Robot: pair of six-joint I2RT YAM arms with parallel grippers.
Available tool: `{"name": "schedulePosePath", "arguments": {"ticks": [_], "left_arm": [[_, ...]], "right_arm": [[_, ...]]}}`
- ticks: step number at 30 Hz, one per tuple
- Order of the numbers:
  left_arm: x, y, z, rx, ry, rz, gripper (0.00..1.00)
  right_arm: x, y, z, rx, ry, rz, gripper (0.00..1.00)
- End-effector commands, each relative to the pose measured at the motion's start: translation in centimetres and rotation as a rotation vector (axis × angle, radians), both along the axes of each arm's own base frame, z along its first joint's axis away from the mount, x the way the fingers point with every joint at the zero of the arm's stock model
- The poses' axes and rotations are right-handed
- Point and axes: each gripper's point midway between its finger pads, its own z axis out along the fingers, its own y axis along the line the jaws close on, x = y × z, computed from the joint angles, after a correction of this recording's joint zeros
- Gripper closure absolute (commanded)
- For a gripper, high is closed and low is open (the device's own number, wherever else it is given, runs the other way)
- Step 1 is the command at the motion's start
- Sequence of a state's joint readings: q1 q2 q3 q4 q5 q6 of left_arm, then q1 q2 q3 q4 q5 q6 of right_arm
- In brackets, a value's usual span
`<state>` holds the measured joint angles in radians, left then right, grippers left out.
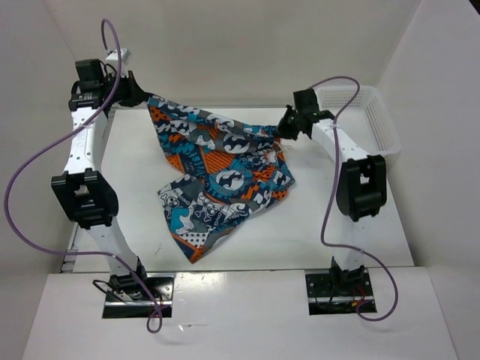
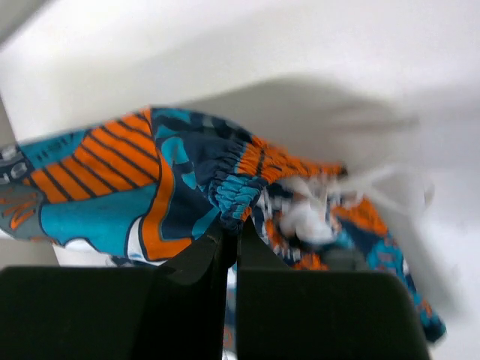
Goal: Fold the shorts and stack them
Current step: Fold the shorts
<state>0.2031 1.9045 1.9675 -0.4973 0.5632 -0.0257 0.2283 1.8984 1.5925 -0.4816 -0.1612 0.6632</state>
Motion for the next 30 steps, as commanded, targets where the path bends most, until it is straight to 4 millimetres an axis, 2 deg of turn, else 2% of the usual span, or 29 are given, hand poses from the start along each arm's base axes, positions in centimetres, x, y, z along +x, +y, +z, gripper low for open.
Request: {"name": "schedulePosePath", "arguments": {"ticks": [1,2,3,4,5,6,8,9,10,11,12,13,14,15,16,17,18,19,20,21,23,24,25,27,28,30], "left_arm": [[1.6,2.5,5.4,0.071,-0.200,0.039,1.00],[1.7,2.4,5.0,0.064,-0.192,0.028,1.00],[1.7,3.1,5.0,0.065,-0.192,0.040,1.00],[1.8,3.2,5.0,0.069,-0.191,0.050,1.00],[1.9,3.8,4.5,0.068,-0.182,0.059,1.00],[1.9,3.7,5.1,0.068,-0.196,0.051,1.00],[1.6,3.2,5.0,0.055,-0.187,0.027,1.00],[1.3,2.5,5.4,0.056,-0.194,0.016,1.00],[0.6,1.0,3.9,0.040,-0.153,-0.014,1.00],[-0.7,0.3,5.1,0.044,-0.176,-0.023,1.00],[-1.5,0.1,4.9,0.045,-0.178,-0.023,1.00],[-2.5,-0.3,4.5,0.039,-0.180,-0.036,1.00],[-4.8,-1.7,3.1,0.019,-0.153,-0.072,1.00],[-5.8,-2.0,2.6,0.017,-0.145,-0.073,1.00],[-7.9,-3.0,3.9,0.019,-0.174,-0.092,1.00],[-9.0,-3.7,3.5,0.019,-0.179,-0.103,1.00],[-10.5,-3.9,0.2,0.004,-0.119,-0.102,1.00],[-12.2,-4.3,1.3,0.016,-0.165,-0.102,1.00],[-13.0,-4.8,1.2,0.011,-0.187,-0.125,1.00],[-14.1,-5.4,-0.4,0.000,-0.151,-0.137,1.00],[-16.2,-6.3,-0.1,0.000,-0.153,-0.150,1.00],[-17.4,-6.9,0.7,0.005,-0.178,-0.163,1.00],[-18.4,-7.3,-0.4,-0.008,-0.146,-0.174,1.00],[-20.5,-8.4,-0.1,-0.010,-0.148,-0.200,1.00],[-21.6,-8.5,-1.4,-0.020,-0.101,-0.199,1.00],[-23.8,-9.1,-1.8,-0.022,-0.097,-0.210,1.00]], "right_arm": [[4.4,0.2,3.8,0.032,-0.110,0.011,1.00],[5.6,0.7,3.7,0.036,-0.112,0.029,1.00],[6.0,0.8,3.7,0.036,-0.111,0.029,1.00],[5.9,1.0,3.4,0.040,-0.090,0.038,1.00],[6.3,1.2,4.3,0.051,-0.111,0.046,1.00],[6.3,1.2,4.3,0.044,-0.114,0.053,1.00],[5.8,1.2,3.6,0.039,-0.090,0.067,1.00],[5.4,1.1,4.1,0.040,-0.096,0.067,1.00],[5.0,1.2,4.0,0.045,-0.089,0.073,1.00],[4.3,1.4,3.4,0.055,-0.071,0.088,1.00],[3.8,1.5,3.2,0.063,-0.060,0.097,1.00],[3.2,1.6,4.4,0.077,-0.082,0.109,1.00],[2.1,1.4,2.9,0.072,-0.048,0.108,1.00],[1.6,1.3,2.9,0.072,-0.049,0.108,1.00],[0.5,0.6,2.5,0.064,-0.033,0.105,1.00],[-0.1,0.1,2.1,0.068,-0.019,0.100,1.00],[-0.8,0.2,1.7,0.077,-0.002,0.111,1.00],[-1.8,-0.4,1.2,0.081,0.019,0.106,1.00],[-2.1,-0.4,1.2,0.082,0.016,0.107,1.00],[-2.5,-0.5,1.1,0.075,0.016,0.114,1.00],[-3.1,-0.9,0.8,0.075,0.030,0.120,1.00],[-3.4,-0.8,0.9,0.083,0.031,0.127,1.00],[-3.7,-0.9,1.1,0.077,0.023,0.135,1.00],[-4.3,-0.8,1.3,0.083,0.029,0.141,1.00],[-4.7,-0.9,1.6,0.083,0.025,0.141,1.00],[-5.5,-1.5,1.1,0.082,0.041,0.130,1.00]]}}
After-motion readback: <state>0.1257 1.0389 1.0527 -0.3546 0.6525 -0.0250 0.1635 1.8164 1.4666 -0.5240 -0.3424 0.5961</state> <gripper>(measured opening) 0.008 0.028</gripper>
